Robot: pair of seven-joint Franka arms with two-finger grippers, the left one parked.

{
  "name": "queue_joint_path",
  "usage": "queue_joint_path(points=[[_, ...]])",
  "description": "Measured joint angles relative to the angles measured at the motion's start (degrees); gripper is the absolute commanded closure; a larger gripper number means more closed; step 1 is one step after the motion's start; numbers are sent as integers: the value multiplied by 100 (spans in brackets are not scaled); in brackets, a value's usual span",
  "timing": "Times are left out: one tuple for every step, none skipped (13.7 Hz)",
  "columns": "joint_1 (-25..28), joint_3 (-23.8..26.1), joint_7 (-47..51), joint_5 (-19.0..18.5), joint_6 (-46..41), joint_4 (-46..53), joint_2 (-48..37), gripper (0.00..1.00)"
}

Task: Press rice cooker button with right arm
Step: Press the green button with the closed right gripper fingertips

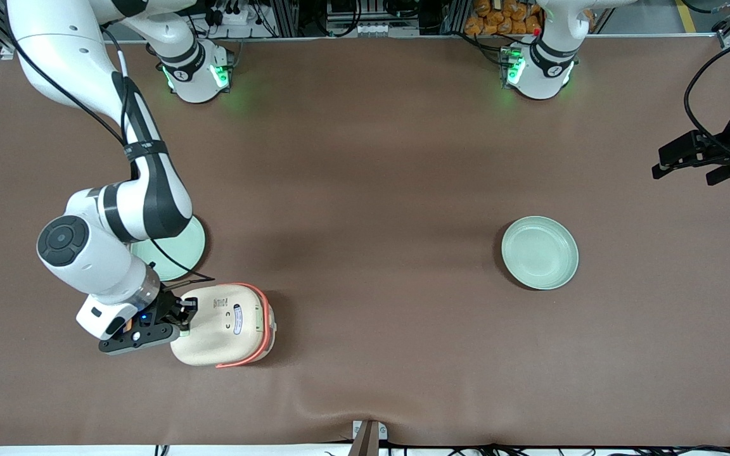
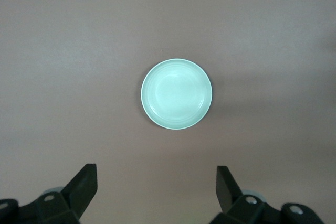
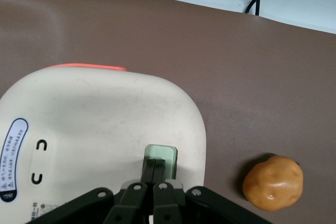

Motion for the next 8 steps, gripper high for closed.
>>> queue_joint_path(points=[[0,2,2,38,-2,8,-4,100],[0,-1,4,91,-7,9,-8,100],[-1,-15,4,162,-5,13,-10,100],[-1,-25,4,218,-6,22,-19,100],[0,-26,4,254,-5,36,-39,100],[5,-20,4,280,-2,56,-70,100],[14,-14,4,306,-1,84,-105,100],[23,-5,4,332,-1,104,-156,100]])
